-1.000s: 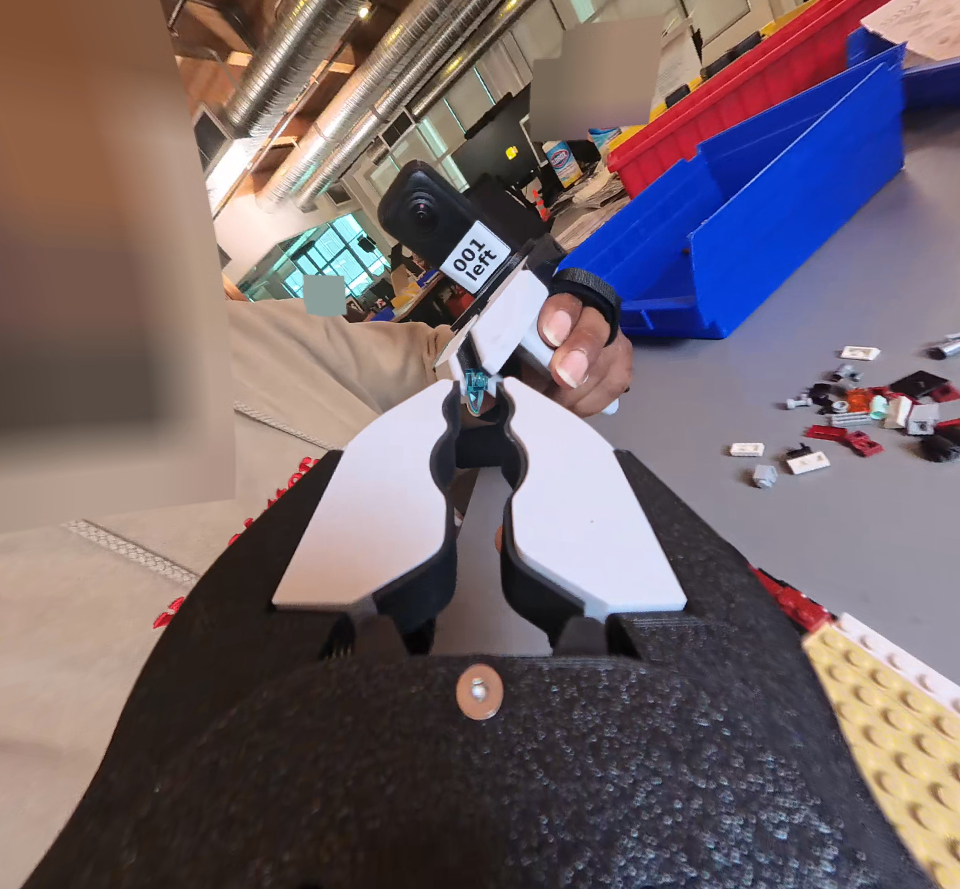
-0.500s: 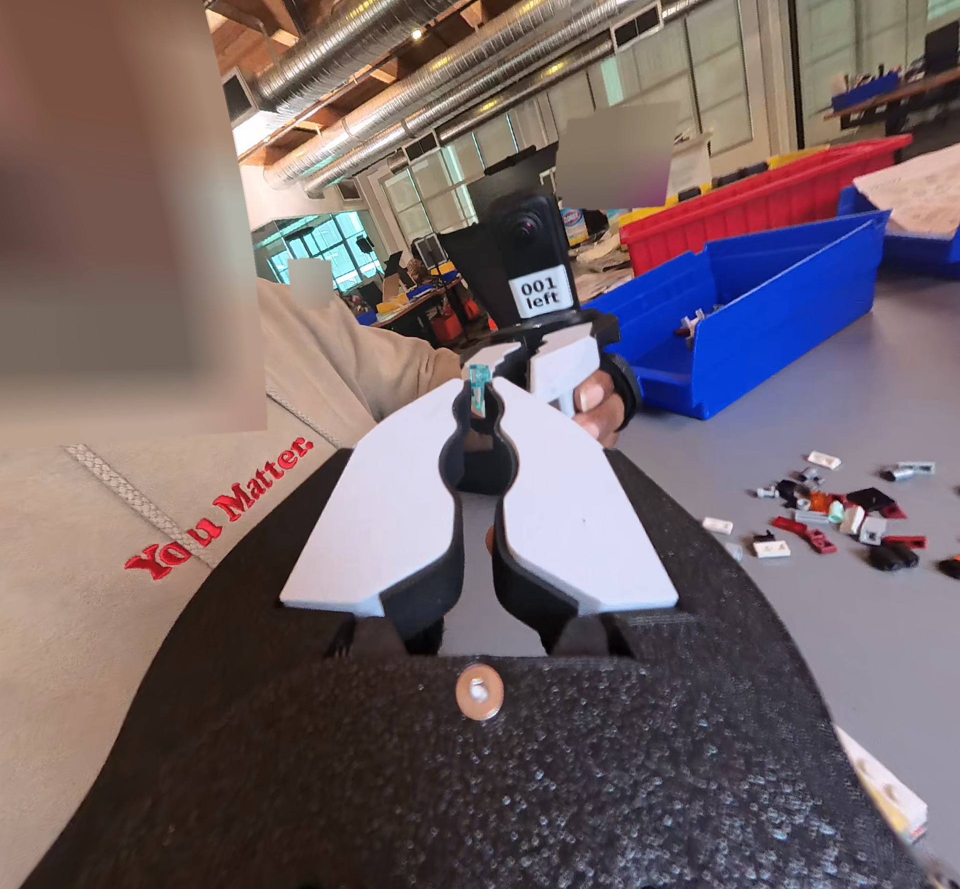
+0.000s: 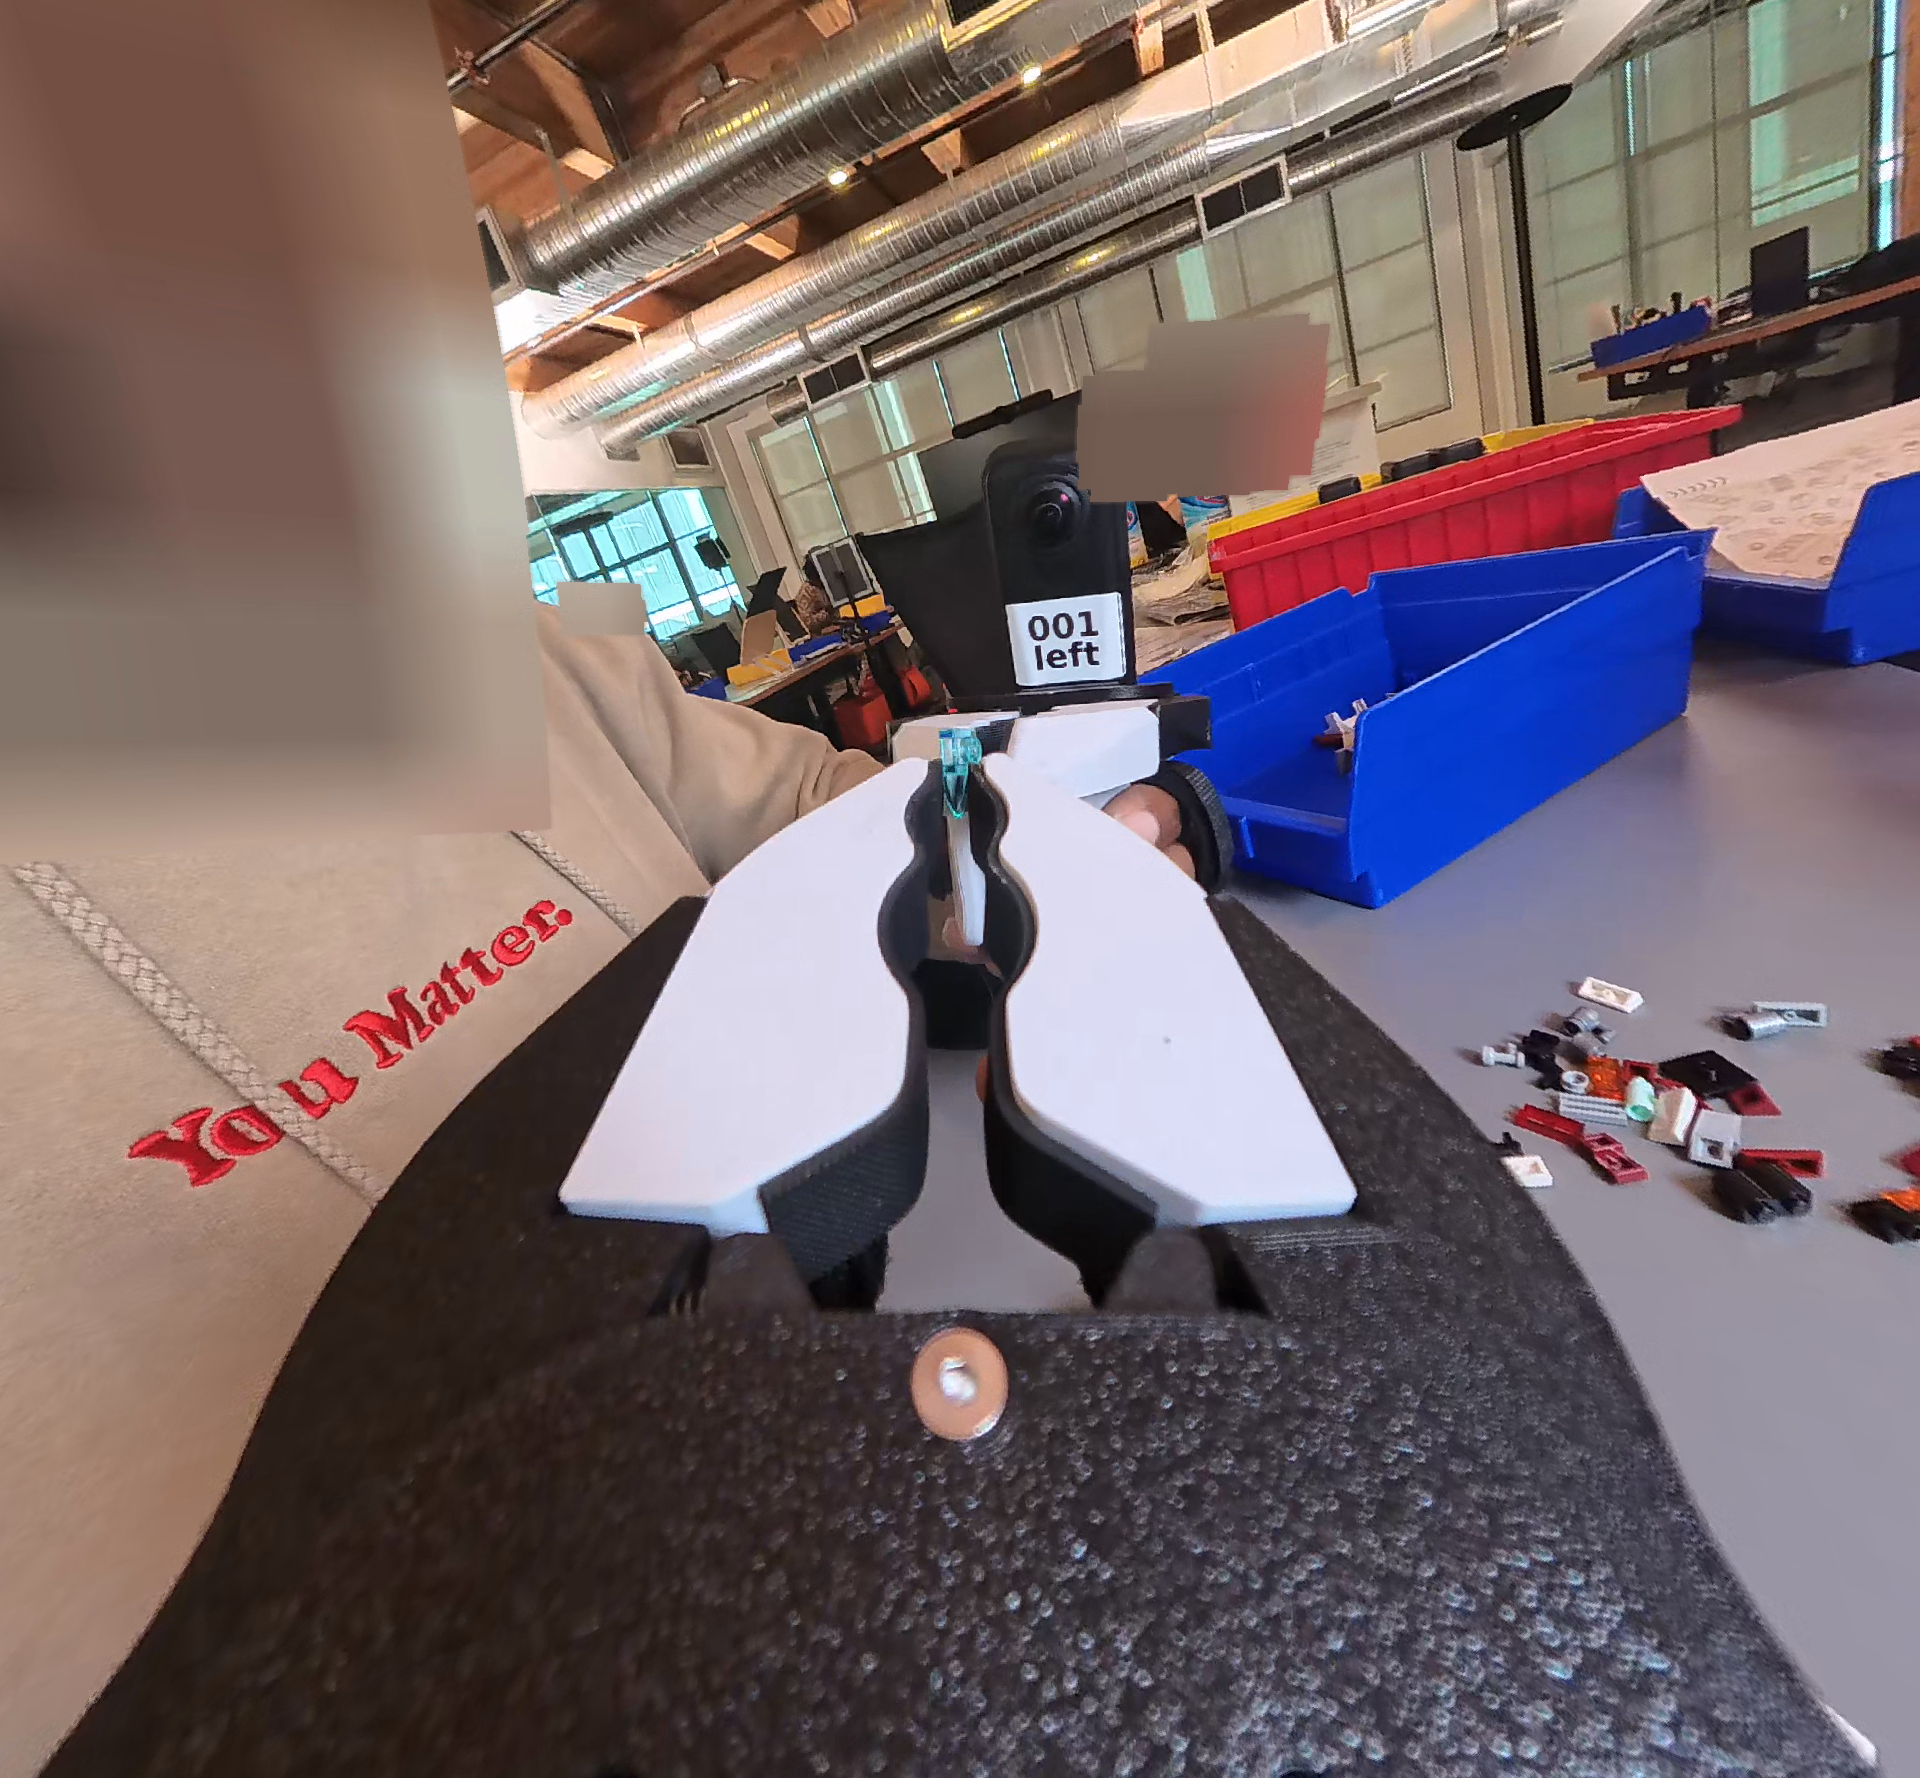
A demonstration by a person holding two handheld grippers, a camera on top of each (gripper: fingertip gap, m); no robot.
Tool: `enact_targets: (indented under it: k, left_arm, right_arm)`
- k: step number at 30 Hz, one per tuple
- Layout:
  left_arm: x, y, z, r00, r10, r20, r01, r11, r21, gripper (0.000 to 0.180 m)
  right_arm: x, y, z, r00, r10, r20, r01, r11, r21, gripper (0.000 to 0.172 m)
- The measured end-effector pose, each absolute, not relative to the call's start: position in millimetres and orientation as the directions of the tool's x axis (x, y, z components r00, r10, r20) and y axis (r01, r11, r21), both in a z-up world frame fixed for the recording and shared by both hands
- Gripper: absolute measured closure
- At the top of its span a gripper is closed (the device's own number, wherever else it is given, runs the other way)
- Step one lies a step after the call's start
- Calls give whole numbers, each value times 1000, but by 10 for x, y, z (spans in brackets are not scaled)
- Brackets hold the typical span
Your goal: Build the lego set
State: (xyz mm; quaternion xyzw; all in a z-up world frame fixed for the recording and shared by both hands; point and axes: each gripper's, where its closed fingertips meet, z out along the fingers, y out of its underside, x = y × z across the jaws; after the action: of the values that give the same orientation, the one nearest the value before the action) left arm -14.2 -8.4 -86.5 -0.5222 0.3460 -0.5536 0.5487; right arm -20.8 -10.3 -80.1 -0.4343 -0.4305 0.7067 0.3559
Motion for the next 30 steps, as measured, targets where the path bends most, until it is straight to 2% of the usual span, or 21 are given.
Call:
enact_targets:
  k: [11, 17, 20, 23, 26, 30]
  left_arm:
    - [-182, 51, -922, 154, -921, 359, 312, -299, -902, 179]
    - [-206, 132, -997, 238, -909, 343, 276, -275, -921, 180]
    - [-239, 210, -1060, 385, -903, 194, 155, -144, -977, 180]
    - [-346, 328, -1118, 560, -818, -132, -92, 97, -991, 180]
    - [-444, 414, -1152, 614, -640, -463, -370, 285, -884, 180]
    - [-478, 490, -1254, 559, -454, -694, -601, 355, -716, 180]
  right_arm:
    - [-265, 34, -878, -190, 969, -155, -180, -190, -965, 167]
    - [-293, 117, -957, -119, 983, -136, -150, -153, -977, 167]
    - [-303, 149, -1004, -102, 984, -148, -113, -159, -981, 158]
    - [-291, 242, -1047, -61, 980, -189, -58, -193, -980, 157]
    - [-297, 361, -1164, 14, 966, -258, 33, -258, -966, 156]
    - [-365, 412, -1246, 87, 930, -356, 51, -361, -931, 154]
